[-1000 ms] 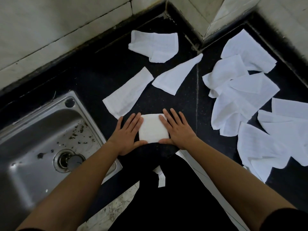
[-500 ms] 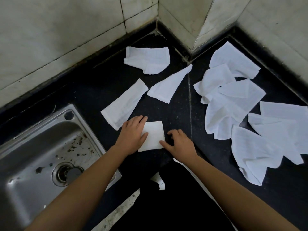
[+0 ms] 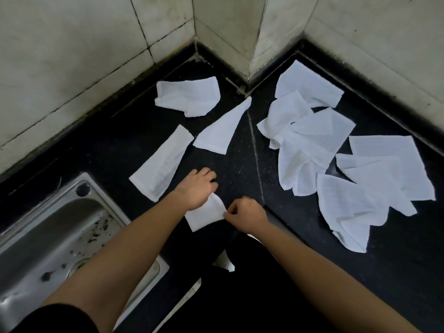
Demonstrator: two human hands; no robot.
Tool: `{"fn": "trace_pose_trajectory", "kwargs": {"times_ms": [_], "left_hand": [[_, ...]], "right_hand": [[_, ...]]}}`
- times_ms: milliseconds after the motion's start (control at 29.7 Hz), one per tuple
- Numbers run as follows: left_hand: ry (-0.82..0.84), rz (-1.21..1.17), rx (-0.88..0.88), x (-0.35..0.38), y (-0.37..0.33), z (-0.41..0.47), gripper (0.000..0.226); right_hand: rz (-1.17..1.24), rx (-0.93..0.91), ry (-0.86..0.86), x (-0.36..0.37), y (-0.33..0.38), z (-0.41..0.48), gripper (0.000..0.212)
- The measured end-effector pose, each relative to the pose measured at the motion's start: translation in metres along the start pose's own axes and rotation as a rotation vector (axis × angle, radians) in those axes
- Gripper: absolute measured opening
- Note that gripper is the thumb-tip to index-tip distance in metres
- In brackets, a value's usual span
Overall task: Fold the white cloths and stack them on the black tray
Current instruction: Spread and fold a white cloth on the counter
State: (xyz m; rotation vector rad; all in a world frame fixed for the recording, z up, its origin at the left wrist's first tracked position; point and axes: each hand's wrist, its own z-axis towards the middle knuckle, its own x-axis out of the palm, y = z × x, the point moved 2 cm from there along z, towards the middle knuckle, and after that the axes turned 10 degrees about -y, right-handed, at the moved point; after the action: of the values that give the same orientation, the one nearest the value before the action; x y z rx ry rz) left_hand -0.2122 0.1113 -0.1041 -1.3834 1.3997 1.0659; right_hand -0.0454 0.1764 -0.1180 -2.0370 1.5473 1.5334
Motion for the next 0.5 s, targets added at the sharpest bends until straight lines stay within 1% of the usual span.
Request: {"fn": "trace_pose_trajectory", "kwargs": {"times_ms": [67,135,202,269,336,404,471,505], "left_hand": [[-0.002,-0.130,-0.076,-0.001,0.007,-0.013,0.024],[-0.062,-0.327,-0.181,-0.008,0.014,-0.028,0.016],[-0.143,-0.549,-0.331,-0.020,0.020,-0.044,0.008],[-0.235,-0.775,-0.484,-0.034,0.022,-0.059,0.017],[-0.367,-1.004,-0.612,-0.051,0.020,-0.070,0.016],[-0.490,-1.222,-0.692,-0.066,0.018,-0.076,0.013],[-0.558,-1.417,-0.743,-0.079,0.009,-0.078,0.021],[-0.569,-1.496,-0.742,-0.085,0.004,-0.078,0.027]], "right_hand": [[0.053,0.021,-0.014,-0.009,0.001,-0.001,0.013],[0.112,0.003,-0.048,-0.022,0.004,-0.002,0.013],[0.199,-0.039,-0.093,-0.036,0.007,-0.003,0.015],[0.337,-0.083,-0.157,-0.054,0.013,-0.008,0.013],[0.478,-0.118,-0.228,-0.074,0.020,-0.013,0.009],[0.594,-0.137,-0.315,-0.090,0.023,-0.018,0.010],[0.723,-0.132,-0.357,-0.102,0.022,-0.028,0.012],[0.786,-0.127,-0.366,-0.107,0.022,-0.033,0.017]]}}
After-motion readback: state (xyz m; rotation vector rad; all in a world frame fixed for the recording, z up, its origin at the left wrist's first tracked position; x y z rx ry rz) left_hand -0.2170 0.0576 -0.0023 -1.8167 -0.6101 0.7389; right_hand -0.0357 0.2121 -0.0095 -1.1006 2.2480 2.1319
